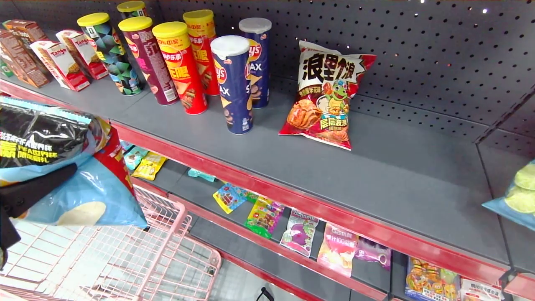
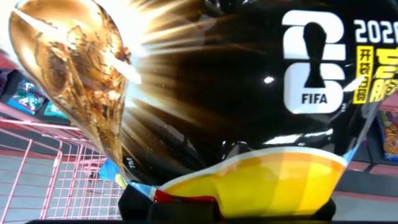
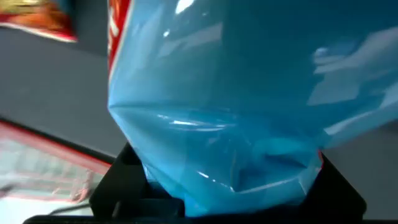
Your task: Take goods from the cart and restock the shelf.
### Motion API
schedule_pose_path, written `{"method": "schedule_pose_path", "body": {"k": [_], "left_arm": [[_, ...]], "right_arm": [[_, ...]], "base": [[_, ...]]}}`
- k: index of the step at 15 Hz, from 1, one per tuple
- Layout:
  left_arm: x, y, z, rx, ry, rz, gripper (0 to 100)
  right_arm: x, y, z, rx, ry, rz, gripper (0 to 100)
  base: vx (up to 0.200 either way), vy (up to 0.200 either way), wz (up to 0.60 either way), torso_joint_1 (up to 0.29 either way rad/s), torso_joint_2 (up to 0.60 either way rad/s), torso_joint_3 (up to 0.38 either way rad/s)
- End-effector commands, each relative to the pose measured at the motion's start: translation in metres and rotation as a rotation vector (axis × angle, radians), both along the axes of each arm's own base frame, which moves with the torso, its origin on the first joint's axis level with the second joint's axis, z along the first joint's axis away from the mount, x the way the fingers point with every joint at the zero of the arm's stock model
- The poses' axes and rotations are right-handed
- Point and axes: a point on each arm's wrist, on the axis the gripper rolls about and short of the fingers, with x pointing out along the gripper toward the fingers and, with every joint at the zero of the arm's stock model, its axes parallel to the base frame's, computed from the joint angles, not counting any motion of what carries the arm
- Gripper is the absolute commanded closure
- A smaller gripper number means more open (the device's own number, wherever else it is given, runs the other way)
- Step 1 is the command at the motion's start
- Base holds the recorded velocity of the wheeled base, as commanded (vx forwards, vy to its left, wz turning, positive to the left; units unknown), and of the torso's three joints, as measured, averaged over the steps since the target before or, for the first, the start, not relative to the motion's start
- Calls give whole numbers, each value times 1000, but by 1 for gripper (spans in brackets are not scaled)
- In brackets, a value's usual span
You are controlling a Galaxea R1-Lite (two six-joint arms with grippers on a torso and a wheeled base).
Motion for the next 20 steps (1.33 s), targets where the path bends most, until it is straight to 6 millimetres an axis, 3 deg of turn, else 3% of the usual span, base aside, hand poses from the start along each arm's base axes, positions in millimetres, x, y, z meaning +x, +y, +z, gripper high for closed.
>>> {"method": "schedule_pose_path", "body": {"k": [1, 4, 8, 12, 16, 20], "left_arm": [[-4, -4, -1, -1, -4, -45, 100], [-4, -4, -5, 0, 8, -49, 100], [-7, -4, -14, 5, 31, -51, 100], [-8, -5, -13, 2, 22, -62, 100], [-8, -7, 8, -7, -44, -108, 100], [-14, -16, 1, 16, -26, -240, 100]], "right_arm": [[-32, 21, 11, -51, -77, 17, 100], [-45, 31, 19, -58, -98, 145, 100], [-61, 37, 24, -114, -163, 173, 100], [-60, 37, 20, -124, -154, 178, 100], [-58, 36, 12, -139, -134, 205, 100], [-59, 37, 7, -177, -127, 217, 100]], "base": [[0, 0, 0, 0, 0, 0], [0, 0, 0, 0, 0, 0], [0, 0, 0, 0, 0, 0], [0, 0, 0, 0, 0, 0], [0, 0, 0, 0, 0, 0], [0, 0, -600, -1, 6, 5]]}}
